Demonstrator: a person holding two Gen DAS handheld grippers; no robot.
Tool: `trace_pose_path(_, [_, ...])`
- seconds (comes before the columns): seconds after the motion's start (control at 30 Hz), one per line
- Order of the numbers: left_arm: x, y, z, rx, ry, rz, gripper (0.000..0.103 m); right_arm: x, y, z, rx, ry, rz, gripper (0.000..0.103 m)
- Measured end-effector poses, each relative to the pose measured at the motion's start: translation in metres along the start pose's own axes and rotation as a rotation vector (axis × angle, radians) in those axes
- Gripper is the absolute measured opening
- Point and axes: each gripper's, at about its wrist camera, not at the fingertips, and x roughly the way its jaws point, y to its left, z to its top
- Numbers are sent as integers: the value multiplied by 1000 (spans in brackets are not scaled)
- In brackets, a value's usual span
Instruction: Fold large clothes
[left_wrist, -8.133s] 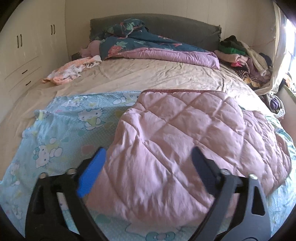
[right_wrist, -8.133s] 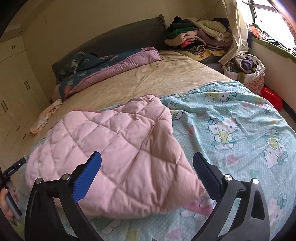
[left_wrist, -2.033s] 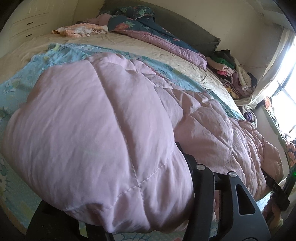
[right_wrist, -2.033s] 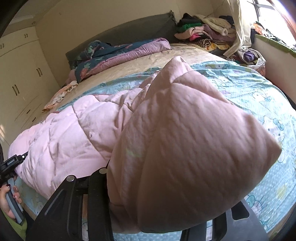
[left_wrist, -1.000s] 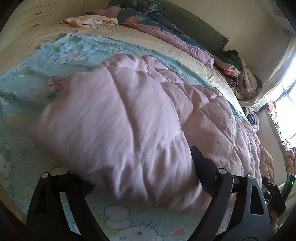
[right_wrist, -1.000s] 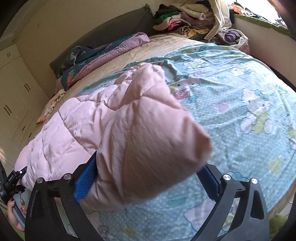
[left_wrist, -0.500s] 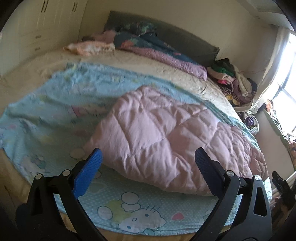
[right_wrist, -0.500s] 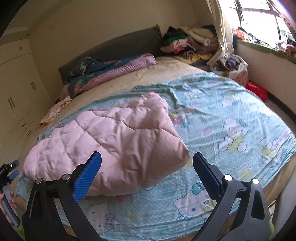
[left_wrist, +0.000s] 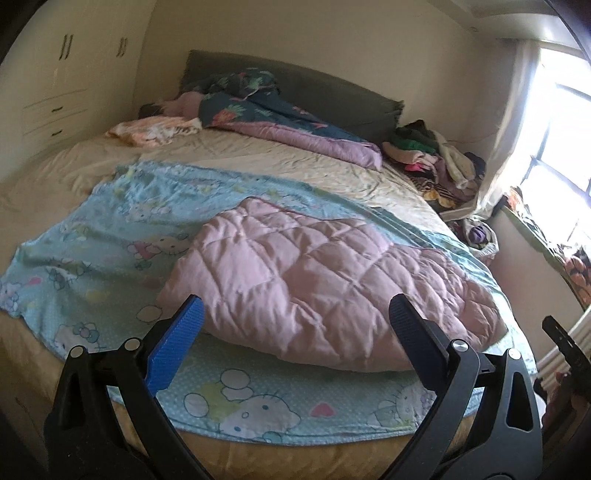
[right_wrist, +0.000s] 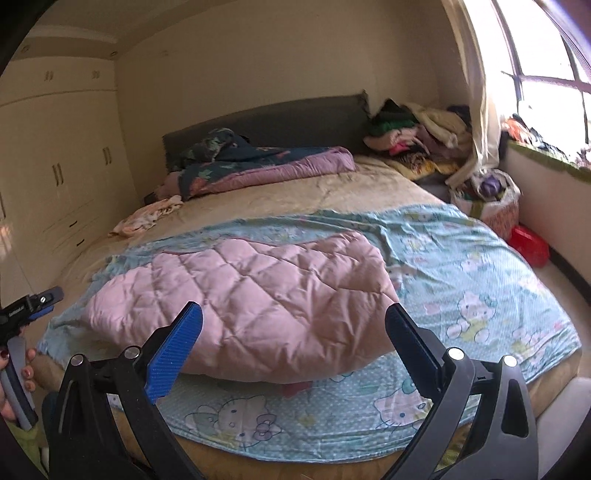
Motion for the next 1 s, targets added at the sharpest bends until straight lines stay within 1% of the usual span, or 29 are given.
trace_pose_path(0.1, [-5, -12, -6, 28, -6, -11, 94, -12, 15, -3, -41, -12, 9, 99])
trace_pose_path(0.27, [-10, -28, -21, 71, -1, -41, 94, -21, 29, -9, -70, -24, 1, 99])
trace_pose_path(0.37, [-12, -36, -27, 100, -3, -36, 94, -22, 34, -14, -68, -21, 2, 99])
trace_pose_path(0.47, [-10, -43, -36, 119, 11, -38, 94, -20, 39, -21, -75, -6, 8, 99])
trace_pose_path(0.57, [-2, -48, -46, 146, 50, -35, 94, -16, 43, -30, -76, 16, 19, 99])
trace_pose_path(0.8, [9, -50, -57, 152, 75, -26, 94, 6, 49, -57, -72, 120, 43, 99])
trace_pose_path(1.0, [13, -52, -62, 151, 83, -28, 94, 10, 57, -58, -77, 120, 58, 99])
